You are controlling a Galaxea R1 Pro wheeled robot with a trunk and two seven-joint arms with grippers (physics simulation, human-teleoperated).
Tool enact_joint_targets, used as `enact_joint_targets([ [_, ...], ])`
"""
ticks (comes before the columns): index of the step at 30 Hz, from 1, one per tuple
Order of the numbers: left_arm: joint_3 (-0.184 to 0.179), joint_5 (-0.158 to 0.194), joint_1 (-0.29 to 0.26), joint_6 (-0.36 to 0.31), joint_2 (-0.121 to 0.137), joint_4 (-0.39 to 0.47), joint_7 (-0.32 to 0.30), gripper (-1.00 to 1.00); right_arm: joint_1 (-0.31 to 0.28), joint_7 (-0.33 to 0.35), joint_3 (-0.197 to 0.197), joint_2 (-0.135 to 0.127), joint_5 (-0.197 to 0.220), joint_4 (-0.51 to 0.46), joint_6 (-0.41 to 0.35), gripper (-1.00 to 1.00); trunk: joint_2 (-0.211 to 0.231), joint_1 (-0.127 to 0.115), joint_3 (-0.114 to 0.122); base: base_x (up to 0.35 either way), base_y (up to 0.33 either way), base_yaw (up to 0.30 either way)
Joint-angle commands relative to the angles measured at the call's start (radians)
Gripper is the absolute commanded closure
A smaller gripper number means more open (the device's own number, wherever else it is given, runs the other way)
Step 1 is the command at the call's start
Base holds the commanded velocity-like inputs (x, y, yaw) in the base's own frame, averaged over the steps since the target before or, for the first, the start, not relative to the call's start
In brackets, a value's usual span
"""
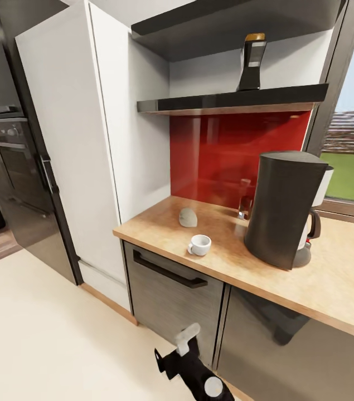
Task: Set up a coffee station on the kitchen countertop: keep the coffee maker on the countertop, move the bottle of coffee from the kitchen shelf to the counter next to the coffee maker, place a paper coffee filter on top of the coffee maker, put the saucer next to the coffee maker with the coffee cup on the saucer, and place the electric kettle next to the coffee maker.
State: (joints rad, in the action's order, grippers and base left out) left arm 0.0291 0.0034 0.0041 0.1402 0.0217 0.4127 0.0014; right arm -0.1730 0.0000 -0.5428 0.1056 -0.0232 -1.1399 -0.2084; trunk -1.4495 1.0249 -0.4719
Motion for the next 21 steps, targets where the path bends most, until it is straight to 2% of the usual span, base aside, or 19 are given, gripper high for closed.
enact_joint_targets([
  [1,0.003,0.0,0.0,0.002,0.0,0.001,0.0,-1.0,0.0,0.0,-0.009,0.0,-0.001,-0.046,-0.042,-1.0,-0.001,0.0,-0.001,0.0,0.0,0.0],
  [4,0.014,0.001,0.0,0.003,0.0,0.001,0.0,-1.0,-0.001,0.0,-0.024,0.001,0.001,-0.161,-0.123,-1.0,-0.001,0.0,-0.001,0.0,0.0,0.0],
  [5,0.024,0.001,0.0,0.003,0.0,-0.001,0.0,-1.0,-0.001,0.0,-0.031,0.002,0.002,-0.228,-0.157,-1.0,-0.001,0.0,-0.001,0.0,0.0,0.0],
  [9,0.046,0.001,0.0,0.004,0.0,-0.002,-0.002,-1.0,-0.006,-0.001,-0.039,0.005,0.003,-0.329,-0.193,-1.0,-0.001,0.0,-0.001,0.0,0.0,0.0],
  [12,0.062,0.001,0.0,0.004,0.0,-0.004,-0.002,-1.0,-0.028,-0.001,-0.043,0.019,0.003,-0.373,-0.217,-1.0,-0.001,0.0,-0.001,0.0,0.0,0.0],
  [14,0.068,0.0,0.0,0.004,0.0,-0.004,-0.003,-1.0,-0.073,-0.002,-0.045,0.027,0.003,-0.388,-0.245,-1.0,-0.001,0.0,-0.001,0.0,0.0,0.0],
  [15,0.07,0.0,0.0,0.005,-0.002,-0.004,-0.003,-1.0,-0.201,-0.002,-0.042,0.032,0.005,-0.399,-0.315,-1.0,-0.001,0.0,-0.001,0.0,0.0,0.0],
  [17,0.07,0.0,0.0,0.005,-0.003,-0.005,-0.003,-1.0,-0.258,-0.002,-0.04,0.033,0.006,-0.401,-0.333,-1.0,-0.001,0.0,-0.001,0.0,0.0,0.0],
  [21,0.071,0.0,0.0,0.005,-0.003,-0.006,-0.003,-1.0,-0.328,-0.002,-0.038,0.034,0.006,-0.401,-0.356,-1.0,-0.001,0.0,-0.001,0.0,0.0,0.0],
])
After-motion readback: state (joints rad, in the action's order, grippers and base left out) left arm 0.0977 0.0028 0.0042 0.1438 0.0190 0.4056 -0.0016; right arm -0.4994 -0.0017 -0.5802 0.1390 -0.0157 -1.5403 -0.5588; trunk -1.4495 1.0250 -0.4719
